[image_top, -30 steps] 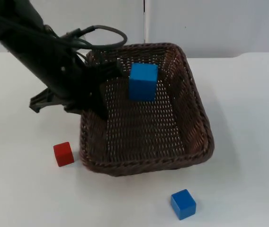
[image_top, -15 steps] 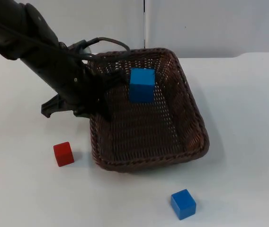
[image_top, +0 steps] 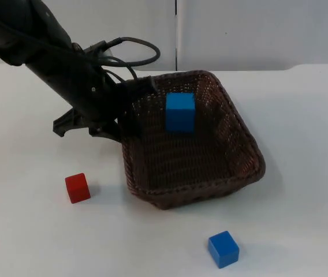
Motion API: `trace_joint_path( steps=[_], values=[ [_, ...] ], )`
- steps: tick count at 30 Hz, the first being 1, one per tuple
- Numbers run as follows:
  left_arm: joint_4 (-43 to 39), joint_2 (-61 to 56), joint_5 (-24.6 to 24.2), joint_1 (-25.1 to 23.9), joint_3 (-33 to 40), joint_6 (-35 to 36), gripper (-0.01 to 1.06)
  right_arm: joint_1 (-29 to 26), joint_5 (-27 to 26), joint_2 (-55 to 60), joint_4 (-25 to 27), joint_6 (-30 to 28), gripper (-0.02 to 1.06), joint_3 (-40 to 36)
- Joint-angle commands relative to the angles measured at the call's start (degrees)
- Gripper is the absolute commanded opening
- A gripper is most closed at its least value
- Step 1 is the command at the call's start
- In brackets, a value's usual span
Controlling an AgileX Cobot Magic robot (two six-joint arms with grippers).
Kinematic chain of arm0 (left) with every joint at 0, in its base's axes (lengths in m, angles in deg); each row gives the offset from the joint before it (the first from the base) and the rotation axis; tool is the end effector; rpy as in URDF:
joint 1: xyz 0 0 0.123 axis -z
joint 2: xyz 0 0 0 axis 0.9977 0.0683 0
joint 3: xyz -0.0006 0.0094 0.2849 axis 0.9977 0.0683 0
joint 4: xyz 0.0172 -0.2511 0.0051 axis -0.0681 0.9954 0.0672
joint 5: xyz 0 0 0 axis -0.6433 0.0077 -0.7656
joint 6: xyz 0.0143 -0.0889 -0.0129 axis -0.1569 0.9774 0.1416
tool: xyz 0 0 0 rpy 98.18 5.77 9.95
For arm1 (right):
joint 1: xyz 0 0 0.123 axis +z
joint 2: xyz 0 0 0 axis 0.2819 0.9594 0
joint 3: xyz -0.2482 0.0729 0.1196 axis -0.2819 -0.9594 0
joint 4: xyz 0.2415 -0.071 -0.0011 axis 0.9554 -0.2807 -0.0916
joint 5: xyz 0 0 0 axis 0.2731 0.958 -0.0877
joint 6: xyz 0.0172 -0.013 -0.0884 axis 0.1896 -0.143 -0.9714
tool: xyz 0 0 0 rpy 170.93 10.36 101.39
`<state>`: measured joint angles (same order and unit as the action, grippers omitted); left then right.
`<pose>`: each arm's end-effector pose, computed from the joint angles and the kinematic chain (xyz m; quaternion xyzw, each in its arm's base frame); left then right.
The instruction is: Pick up the basket with the left hand and place the largest block into the basket with the right hand.
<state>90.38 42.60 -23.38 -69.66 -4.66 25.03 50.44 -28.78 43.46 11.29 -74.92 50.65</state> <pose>0.3974 -0.1478 0.1100 -0.0607 0.9630 -0.2270 0.1323 0.1725 0.1247 0.3585 -0.3402 0.8436 0.1266 0.3957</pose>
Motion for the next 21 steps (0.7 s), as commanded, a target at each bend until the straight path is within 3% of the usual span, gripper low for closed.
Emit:
trace_joint_path(
  steps=[1,21],
  values=[
    [1.3,-0.7,0.3,0.1,-0.3,0.4,0.29,-0.3,-0.5,-0.5,-0.1,-0.1,0.67,0.0],
    [-8.0,-7.5,-3.9,0.1,-0.3,3.8,0.29,-0.3,-0.5,-0.5,-0.1,-0.1,0.67,0.0]
  ],
)
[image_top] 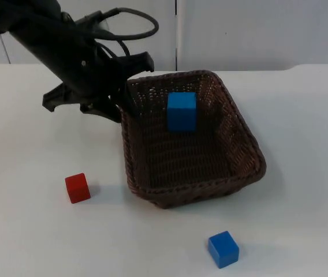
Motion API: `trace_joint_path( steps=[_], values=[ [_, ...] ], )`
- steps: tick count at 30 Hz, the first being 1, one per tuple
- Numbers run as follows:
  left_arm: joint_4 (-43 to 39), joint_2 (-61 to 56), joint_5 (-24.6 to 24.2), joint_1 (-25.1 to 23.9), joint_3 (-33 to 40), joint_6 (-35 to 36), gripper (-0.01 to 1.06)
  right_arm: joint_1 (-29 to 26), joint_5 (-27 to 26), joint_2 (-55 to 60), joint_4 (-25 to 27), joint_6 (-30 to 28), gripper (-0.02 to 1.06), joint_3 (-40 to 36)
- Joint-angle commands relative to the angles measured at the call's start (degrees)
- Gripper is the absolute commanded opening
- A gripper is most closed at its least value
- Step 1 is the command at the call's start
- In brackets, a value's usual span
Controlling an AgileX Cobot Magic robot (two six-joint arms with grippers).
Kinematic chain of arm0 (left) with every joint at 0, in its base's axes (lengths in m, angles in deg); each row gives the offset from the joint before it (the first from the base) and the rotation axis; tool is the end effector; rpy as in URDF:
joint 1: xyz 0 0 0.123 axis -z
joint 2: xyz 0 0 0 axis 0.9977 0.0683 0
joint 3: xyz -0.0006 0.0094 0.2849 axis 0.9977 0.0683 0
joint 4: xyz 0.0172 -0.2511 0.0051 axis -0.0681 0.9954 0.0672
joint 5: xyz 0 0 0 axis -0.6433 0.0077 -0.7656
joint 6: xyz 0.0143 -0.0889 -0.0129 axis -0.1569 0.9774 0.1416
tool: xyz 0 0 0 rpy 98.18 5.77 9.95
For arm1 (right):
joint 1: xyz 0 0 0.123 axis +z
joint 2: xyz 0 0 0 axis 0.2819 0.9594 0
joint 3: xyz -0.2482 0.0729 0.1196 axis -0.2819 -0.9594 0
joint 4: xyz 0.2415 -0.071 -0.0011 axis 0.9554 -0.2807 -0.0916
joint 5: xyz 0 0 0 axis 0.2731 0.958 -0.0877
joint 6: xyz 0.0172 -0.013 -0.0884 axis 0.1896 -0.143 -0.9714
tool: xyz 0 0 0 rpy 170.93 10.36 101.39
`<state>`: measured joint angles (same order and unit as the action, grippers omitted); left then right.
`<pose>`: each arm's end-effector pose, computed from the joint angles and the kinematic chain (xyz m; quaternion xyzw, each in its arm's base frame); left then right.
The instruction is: Pick up the basket with the left hand and place the largest block into the basket with the right hand.
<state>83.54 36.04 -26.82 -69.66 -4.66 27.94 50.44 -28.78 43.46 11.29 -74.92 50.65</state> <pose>0.3905 -0.1439 0.1542 -0.0229 0.9635 -0.2161 0.1566 0.1725 0.1247 0.3585 -0.3402 0.8436 0.1266 0.3957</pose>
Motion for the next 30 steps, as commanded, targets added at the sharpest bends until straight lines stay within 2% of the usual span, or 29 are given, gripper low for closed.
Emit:
trace_joint_path(
  steps=[1,14,23,27,30],
  values=[
    [-1.3,-1.2,-0.6,0.1,-0.2,1.0,0.29,-0.3,-0.5,-0.5,-0.1,-0.1,0.67,0.0],
    [-2.9,-2.3,-6.9,0.7,0.2,2.9,0.29,-0.3,-2.0,-0.9,-0.1,-0.1,0.67,0.0],
    [-4.6,-8.4,-4.0,4.0,5.4,3.0,0.29,-0.3,-3.4,-3.8,-0.1,-0.1,0.67,-0.6],
    [-4.6,-13.8,-0.4,7.1,11.6,3.0,0.29,-0.3,-5.7,-7.3,-0.1,-0.1,0.67,-1.9],
    [-4.6,-16.4,0.6,8.7,14.4,3.0,0.29,-0.3,-5.2,-8.9,-0.1,-0.1,0.67,-2.1]
  ],
)
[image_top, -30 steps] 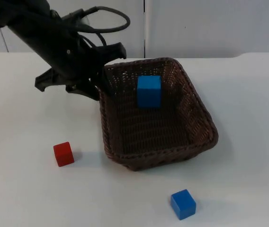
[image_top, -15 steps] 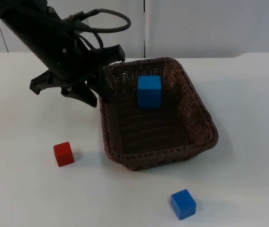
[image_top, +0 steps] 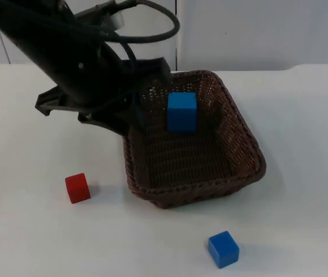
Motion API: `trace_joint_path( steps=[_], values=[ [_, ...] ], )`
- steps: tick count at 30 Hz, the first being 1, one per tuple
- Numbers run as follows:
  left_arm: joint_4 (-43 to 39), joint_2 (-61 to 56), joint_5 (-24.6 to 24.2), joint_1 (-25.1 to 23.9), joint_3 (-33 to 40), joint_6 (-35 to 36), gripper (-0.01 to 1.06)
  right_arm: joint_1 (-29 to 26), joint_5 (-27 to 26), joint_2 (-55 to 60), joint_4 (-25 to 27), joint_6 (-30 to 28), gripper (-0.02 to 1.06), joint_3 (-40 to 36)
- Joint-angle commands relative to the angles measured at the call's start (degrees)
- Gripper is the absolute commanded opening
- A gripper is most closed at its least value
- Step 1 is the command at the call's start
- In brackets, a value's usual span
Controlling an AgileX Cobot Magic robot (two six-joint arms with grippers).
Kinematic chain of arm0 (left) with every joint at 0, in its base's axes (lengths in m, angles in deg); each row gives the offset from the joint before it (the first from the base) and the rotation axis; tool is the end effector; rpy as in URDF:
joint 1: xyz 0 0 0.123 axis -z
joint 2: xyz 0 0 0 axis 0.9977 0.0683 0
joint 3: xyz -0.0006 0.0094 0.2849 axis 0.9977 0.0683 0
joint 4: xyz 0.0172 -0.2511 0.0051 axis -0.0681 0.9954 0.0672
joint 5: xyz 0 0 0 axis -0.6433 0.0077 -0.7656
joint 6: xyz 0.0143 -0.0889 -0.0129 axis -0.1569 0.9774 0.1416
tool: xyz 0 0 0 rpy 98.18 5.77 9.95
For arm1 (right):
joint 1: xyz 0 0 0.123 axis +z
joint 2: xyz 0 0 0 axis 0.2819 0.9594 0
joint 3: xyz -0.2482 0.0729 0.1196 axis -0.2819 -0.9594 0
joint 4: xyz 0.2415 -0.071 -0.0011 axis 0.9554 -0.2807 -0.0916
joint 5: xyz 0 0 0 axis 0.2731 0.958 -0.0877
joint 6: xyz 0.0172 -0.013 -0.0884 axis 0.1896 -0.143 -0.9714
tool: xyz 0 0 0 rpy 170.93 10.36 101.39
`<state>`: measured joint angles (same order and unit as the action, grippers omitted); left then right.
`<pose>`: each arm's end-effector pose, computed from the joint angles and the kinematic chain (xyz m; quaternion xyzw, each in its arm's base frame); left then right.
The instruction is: Pick up the basket with the left hand and place the largest block into the basket with the right hand.
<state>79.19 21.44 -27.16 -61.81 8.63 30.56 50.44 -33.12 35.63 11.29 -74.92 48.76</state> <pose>0.3123 -0.1678 0.1910 0.0510 0.9650 -0.2088 0.1503 0.1480 0.1075 0.3805 -0.3248 0.8060 0.1418 0.4740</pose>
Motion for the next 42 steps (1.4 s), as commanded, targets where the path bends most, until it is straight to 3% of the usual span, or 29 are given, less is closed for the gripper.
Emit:
trace_joint_path(
  steps=[1,11,17,32,42],
  values=[
    [-0.3,-3.3,1.7,1.8,2.8,0.4,0.29,-0.3,-0.7,-2.0,-0.1,-0.1,0.67,-0.2],
    [-0.8,-16.8,8.0,7.9,14.2,0.4,0.29,-0.3,0.7,-10.2,-0.1,0.0,0.67,-0.2],
    [-1.8,-25.9,10.6,9.7,19.5,0.3,0.29,-0.3,6.1,-14.0,-0.1,0.5,0.67,-0.2],
    [-7.8,-45.9,7.5,9.7,20.4,0.3,0.29,-0.3,6.8,-25.7,-0.5,0.9,0.67,-12.1],
    [-15.1,-57.9,0.6,9.7,20.4,0.3,0.29,-0.3,8.5,-35.1,-0.4,3.3,0.67,-18.6]
  ],
)
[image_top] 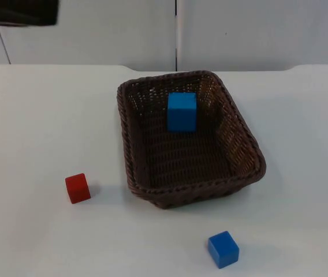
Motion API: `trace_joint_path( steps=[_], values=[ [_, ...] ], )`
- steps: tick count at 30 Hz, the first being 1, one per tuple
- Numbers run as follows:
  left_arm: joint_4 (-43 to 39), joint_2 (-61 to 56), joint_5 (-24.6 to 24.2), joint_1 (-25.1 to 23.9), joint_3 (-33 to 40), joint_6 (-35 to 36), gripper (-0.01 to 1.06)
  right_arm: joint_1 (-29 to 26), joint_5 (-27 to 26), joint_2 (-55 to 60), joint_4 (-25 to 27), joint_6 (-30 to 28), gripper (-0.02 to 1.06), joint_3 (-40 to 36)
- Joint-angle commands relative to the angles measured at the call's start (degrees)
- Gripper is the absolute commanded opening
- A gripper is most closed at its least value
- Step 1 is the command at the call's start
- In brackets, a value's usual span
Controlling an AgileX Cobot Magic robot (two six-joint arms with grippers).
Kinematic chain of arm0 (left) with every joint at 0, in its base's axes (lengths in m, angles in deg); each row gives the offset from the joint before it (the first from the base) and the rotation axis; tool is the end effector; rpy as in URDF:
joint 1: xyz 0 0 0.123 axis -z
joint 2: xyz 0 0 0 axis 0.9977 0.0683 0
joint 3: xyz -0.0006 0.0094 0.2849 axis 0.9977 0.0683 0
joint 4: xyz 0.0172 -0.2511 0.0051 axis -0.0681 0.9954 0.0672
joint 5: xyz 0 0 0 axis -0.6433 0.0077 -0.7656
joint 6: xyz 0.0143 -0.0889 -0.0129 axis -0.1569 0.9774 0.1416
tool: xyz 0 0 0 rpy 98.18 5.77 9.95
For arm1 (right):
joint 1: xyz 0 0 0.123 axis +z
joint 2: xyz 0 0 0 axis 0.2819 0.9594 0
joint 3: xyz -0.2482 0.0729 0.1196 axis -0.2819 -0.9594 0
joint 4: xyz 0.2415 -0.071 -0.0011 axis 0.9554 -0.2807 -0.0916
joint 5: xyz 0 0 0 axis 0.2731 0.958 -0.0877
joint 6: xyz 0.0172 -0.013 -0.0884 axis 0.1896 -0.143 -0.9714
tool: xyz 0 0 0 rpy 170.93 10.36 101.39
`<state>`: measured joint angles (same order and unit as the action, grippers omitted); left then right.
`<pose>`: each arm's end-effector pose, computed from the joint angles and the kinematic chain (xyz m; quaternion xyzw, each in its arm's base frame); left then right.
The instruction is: Pick up the basket with the left hand and place the largest block into the basket with the right hand.
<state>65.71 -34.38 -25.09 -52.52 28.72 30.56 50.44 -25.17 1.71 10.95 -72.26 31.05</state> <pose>0.1262 -0.0992 0.3390 0.2080 0.8349 -0.2461 0.4462 0.0366 0.0329 0.3378 -0.3027 0.7742 0.1658 0.5306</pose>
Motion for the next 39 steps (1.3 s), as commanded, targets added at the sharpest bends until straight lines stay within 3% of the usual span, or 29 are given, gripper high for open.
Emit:
trace_joint_path(
  steps=[1,10,22,25,39],
  values=[
    [-1.6,-2.1,-1.5,0.4,0.3,0.3,0.29,-0.3,0.6,-1.2,0.0,0.6,0.67,-0.9],
    [-7.9,-12.9,-12.4,0.4,0.3,0.3,0.29,-0.3,7.9,-6.2,0.2,3.2,0.67,-1.5],
    [-10.6,-26.6,-19.7,0.4,0.3,0.3,0.29,-0.3,8.2,-12.9,0.7,3.2,0.67,-5.4],
    [-10.6,-30.6,-24.4,0.4,0.4,0.3,0.29,-0.3,7.9,-15.6,0.7,3.2,0.67,-7.1],
    [-12.1,-44.6,-26.5,0.4,12.0,0.3,0.29,-0.3,8.6,-18.7,0.6,3.2,0.67,-7.0]
  ],
)
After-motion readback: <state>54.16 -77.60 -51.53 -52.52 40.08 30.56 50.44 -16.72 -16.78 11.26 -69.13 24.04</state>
